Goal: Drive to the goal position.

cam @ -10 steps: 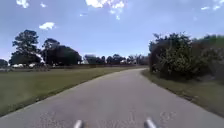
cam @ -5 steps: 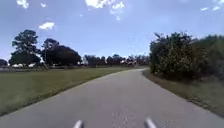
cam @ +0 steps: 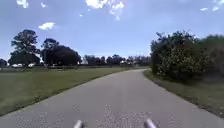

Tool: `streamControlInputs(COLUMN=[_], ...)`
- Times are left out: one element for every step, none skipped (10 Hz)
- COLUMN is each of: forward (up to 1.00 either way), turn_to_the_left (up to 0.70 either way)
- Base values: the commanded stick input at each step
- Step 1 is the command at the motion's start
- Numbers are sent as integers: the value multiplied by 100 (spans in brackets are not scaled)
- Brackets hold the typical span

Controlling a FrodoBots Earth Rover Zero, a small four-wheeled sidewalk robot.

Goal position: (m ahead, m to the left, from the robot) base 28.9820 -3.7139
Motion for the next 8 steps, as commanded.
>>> streamControlInputs(forward=[50,50,50,50,50,50,50,50], turn_to_the_left=[0,0,0,0,0,0,0,0])
